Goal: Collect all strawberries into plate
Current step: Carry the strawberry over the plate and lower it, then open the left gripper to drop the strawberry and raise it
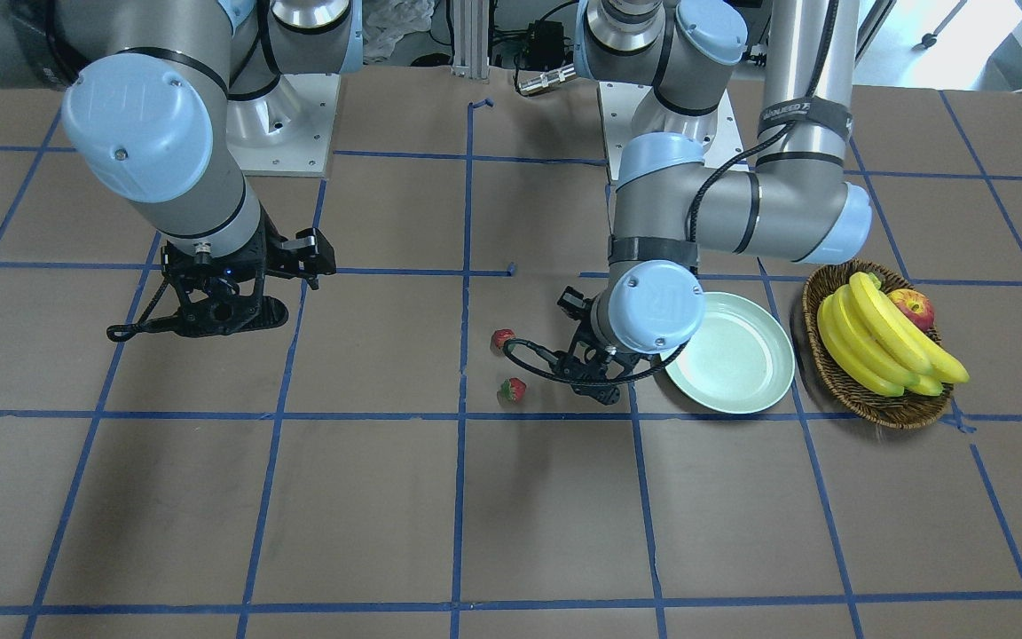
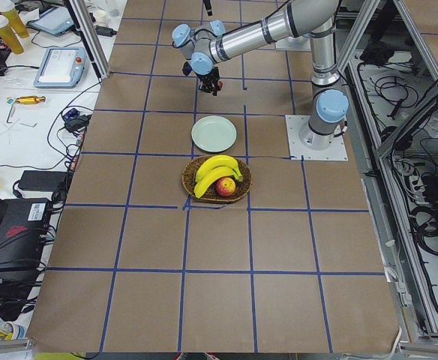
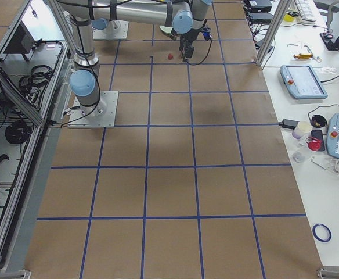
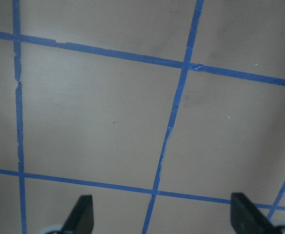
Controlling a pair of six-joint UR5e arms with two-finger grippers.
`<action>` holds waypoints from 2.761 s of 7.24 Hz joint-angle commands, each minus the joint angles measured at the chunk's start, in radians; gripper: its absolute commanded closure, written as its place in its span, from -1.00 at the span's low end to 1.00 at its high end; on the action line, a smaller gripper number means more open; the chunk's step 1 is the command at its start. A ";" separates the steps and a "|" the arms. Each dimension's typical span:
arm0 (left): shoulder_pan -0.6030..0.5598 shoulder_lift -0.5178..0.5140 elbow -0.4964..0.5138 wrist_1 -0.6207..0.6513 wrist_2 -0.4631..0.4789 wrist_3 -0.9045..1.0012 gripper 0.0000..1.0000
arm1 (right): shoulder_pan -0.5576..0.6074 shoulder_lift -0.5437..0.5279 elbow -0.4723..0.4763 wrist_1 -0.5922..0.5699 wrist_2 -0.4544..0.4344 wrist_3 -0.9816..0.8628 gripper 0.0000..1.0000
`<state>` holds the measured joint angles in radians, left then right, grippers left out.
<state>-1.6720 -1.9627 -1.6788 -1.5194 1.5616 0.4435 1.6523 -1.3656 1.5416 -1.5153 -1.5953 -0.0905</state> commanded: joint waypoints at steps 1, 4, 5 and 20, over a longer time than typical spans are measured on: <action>0.124 0.027 0.013 -0.024 0.099 0.103 1.00 | 0.000 -0.001 0.000 0.000 -0.003 0.000 -1.00; 0.294 0.012 -0.039 -0.022 0.289 0.289 1.00 | -0.002 0.000 0.002 0.001 -0.006 0.000 -1.00; 0.317 0.007 -0.071 -0.012 0.319 0.296 1.00 | -0.002 0.000 0.002 0.001 -0.003 0.000 -1.00; -0.026 -0.036 0.014 0.298 -0.204 -0.577 -1.00 | -0.017 -0.004 -0.003 -0.016 -0.018 -0.003 -1.00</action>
<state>-1.6664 -1.9763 -1.6633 -1.2756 1.4032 -0.0697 1.6409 -1.3685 1.5391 -1.5332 -1.6136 -0.0936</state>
